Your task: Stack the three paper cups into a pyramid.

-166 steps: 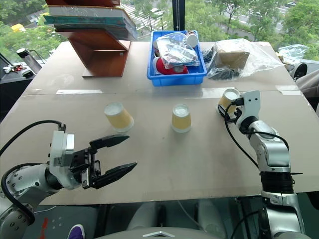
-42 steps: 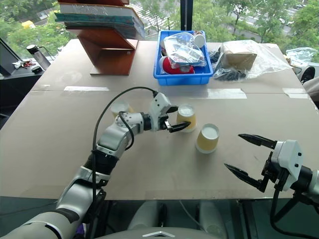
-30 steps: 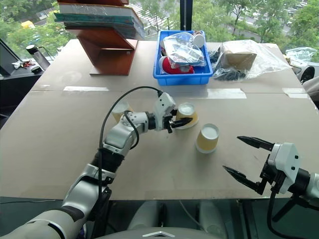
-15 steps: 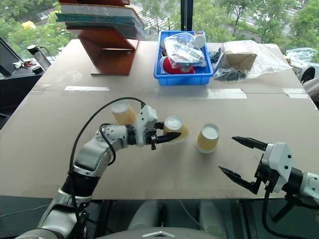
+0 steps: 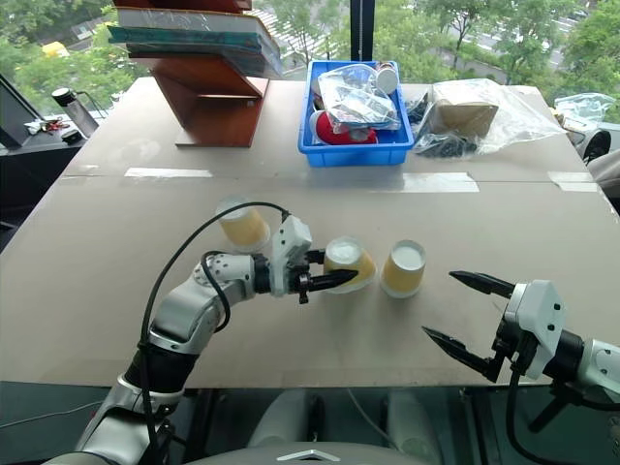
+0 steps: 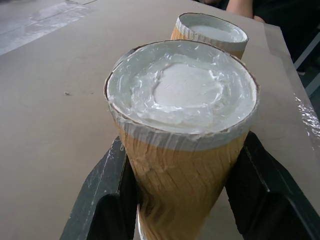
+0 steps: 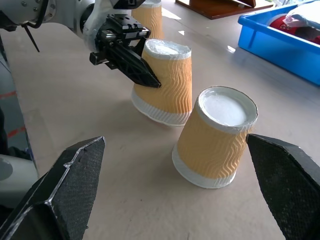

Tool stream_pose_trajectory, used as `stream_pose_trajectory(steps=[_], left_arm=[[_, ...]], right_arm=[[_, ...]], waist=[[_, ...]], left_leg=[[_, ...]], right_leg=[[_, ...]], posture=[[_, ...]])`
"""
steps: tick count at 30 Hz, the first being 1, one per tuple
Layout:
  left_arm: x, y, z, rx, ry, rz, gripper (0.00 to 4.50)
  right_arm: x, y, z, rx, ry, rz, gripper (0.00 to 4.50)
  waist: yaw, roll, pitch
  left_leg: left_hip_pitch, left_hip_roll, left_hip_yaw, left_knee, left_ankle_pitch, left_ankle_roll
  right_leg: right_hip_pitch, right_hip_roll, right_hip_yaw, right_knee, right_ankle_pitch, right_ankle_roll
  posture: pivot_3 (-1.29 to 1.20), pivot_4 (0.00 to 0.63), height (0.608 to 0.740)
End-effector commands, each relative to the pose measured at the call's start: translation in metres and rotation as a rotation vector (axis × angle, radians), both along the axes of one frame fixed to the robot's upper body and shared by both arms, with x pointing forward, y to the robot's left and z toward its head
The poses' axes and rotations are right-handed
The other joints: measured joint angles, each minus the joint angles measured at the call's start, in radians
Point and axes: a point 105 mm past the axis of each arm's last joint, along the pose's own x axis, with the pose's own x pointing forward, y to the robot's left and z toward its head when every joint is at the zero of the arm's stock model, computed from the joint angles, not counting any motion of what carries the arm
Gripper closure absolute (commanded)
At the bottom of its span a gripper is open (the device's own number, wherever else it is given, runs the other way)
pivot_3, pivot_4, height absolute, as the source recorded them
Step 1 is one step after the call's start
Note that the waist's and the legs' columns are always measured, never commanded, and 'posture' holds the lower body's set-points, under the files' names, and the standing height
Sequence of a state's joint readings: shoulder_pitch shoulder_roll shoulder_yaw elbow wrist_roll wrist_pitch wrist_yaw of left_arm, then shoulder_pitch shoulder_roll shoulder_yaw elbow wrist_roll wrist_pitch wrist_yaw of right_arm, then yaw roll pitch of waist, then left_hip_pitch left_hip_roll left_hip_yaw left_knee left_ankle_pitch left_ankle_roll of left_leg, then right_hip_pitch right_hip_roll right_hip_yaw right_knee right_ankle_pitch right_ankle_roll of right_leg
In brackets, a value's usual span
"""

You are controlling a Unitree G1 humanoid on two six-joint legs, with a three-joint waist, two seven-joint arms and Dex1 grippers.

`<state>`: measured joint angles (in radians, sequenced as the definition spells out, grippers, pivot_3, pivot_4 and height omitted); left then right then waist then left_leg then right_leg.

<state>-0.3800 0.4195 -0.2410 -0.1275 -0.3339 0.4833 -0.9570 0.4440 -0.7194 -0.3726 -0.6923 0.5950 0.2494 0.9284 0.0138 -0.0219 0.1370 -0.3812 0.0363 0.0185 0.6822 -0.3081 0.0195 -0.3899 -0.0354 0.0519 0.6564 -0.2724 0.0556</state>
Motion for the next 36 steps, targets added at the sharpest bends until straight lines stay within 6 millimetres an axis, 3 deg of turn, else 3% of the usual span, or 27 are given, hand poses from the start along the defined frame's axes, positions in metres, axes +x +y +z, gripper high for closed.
stream_pose_trajectory(steps=[1, 7, 17, 21, 22, 24, 30, 36], left_arm=[[-0.001, -0.010, 0.003, 0.004, -0.040, -0.056, 2.30], [-0.001, -0.014, -0.002, 0.014, -0.034, -0.079, 2.30], [-0.001, -0.015, -0.007, 0.035, -0.028, -0.089, 2.30], [-0.006, -0.013, -0.004, 0.022, -0.033, -0.109, 0.35], [-0.007, -0.013, -0.001, 0.008, -0.036, -0.108, 0.05], [-0.009, -0.009, 0.004, -0.009, -0.036, -0.101, 0.05], [-0.022, 0.030, 0.024, -0.015, -0.049, -0.072, 0.05], [-0.020, 0.080, 0.052, -0.100, -0.017, 0.158, 0.05]], right_arm=[[-0.005, 0.000, 0.011, -0.004, -0.047, -0.010, 0.00], [-0.012, -0.004, 0.013, 0.007, -0.043, -0.038, 0.00], [-0.019, -0.029, 0.026, -0.029, -0.041, -0.068, 0.00], [-0.021, -0.032, 0.029, -0.043, -0.031, -0.051, 0.00], [-0.022, -0.032, 0.030, -0.043, -0.030, -0.046, 0.00], [-0.022, -0.031, 0.030, -0.041, -0.027, -0.037, 0.00], [-0.024, -0.018, 0.031, -0.008, -0.017, 0.025, 0.00], [-0.023, -0.001, 0.039, 0.070, -0.047, 0.071, 0.00]], waist=[[0.000, 0.000, 0.000], [0.001, 0.000, 0.000], [0.001, 0.000, 0.000], [0.000, 0.000, 0.000], [-0.001, 0.000, 0.000], [-0.002, 0.000, 0.000], [-0.002, 0.000, 0.000], [0.000, 0.000, 0.000]], left_leg=[[0.000, 0.000, 0.000, 0.000, 0.000, 0.000], [0.000, 0.000, 0.000, 0.000, 0.000, 0.000], [0.002, 0.000, -0.001, 0.000, 0.000, 0.001], [0.002, 0.000, -0.001, 0.001, -0.001, 0.001], [0.002, 0.000, -0.001, 0.001, -0.001, 0.001], [0.002, 0.000, -0.001, 0.000, -0.001, 0.001], [0.002, 0.001, -0.001, 0.000, -0.001, 0.001], [0.002, 0.002, -0.001, 0.001, -0.001, 0.001]], right_leg=[[0.000, 0.000, 0.000, 0.000, 0.000, 0.000], [0.000, 0.000, 0.000, 0.000, 0.000, 0.000], [0.003, 0.000, -0.001, -0.001, 0.000, 0.000], [0.003, 0.000, 0.000, -0.001, 0.000, 0.000], [0.003, 0.000, -0.001, -0.001, 0.000, 0.000], [0.003, 0.000, -0.001, -0.001, 0.000, 0.000], [0.003, 0.000, -0.001, -0.001, 0.000, 0.000], [0.003, -0.001, -0.002, -0.001, 0.000, 0.000]], posture=[[0.00, 0.150, 0.740], [0.00, 0.150, 0.740], [0.00, 0.150, 0.740], [0.00, 0.150, 0.740], [0.00, 0.150, 0.740], [0.00, 0.150, 0.740], [0.00, 0.150, 0.740], [0.00, 0.150, 0.740]])
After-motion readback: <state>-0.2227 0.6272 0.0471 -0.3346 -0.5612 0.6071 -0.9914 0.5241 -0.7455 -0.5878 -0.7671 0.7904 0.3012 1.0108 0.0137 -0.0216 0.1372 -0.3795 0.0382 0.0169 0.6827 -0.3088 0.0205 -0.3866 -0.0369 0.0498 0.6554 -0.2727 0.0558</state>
